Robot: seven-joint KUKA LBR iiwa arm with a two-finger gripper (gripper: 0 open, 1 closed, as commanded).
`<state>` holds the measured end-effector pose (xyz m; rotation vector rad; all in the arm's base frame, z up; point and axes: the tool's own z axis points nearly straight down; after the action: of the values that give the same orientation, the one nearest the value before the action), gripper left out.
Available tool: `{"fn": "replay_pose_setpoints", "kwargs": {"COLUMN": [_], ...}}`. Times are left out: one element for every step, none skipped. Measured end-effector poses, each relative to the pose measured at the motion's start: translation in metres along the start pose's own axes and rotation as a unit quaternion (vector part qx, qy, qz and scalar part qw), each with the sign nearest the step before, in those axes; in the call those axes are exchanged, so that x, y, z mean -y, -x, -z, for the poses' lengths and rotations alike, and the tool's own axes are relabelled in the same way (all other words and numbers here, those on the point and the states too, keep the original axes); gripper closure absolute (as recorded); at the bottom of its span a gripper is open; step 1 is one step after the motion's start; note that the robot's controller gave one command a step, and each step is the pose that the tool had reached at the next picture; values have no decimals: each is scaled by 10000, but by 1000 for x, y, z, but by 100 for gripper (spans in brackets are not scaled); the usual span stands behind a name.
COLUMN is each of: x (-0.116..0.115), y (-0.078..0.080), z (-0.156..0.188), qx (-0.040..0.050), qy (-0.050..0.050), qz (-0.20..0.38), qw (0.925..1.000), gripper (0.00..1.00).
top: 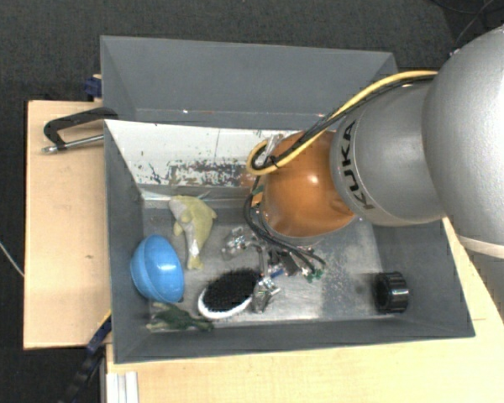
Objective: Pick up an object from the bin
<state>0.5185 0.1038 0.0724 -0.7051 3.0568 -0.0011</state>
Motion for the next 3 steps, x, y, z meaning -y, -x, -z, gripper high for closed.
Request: {"fn": "replay_pose_setpoints", "kwargs": {"x": [-51, -51, -51], "y": [25, 25, 27], "z": [0, 1, 37], "qx": [23, 32, 18], "qy": [-1, 4, 8], "qz": [612, 605, 606], "qw": [9981, 9982, 9982], "gripper": [0, 100, 100]}}
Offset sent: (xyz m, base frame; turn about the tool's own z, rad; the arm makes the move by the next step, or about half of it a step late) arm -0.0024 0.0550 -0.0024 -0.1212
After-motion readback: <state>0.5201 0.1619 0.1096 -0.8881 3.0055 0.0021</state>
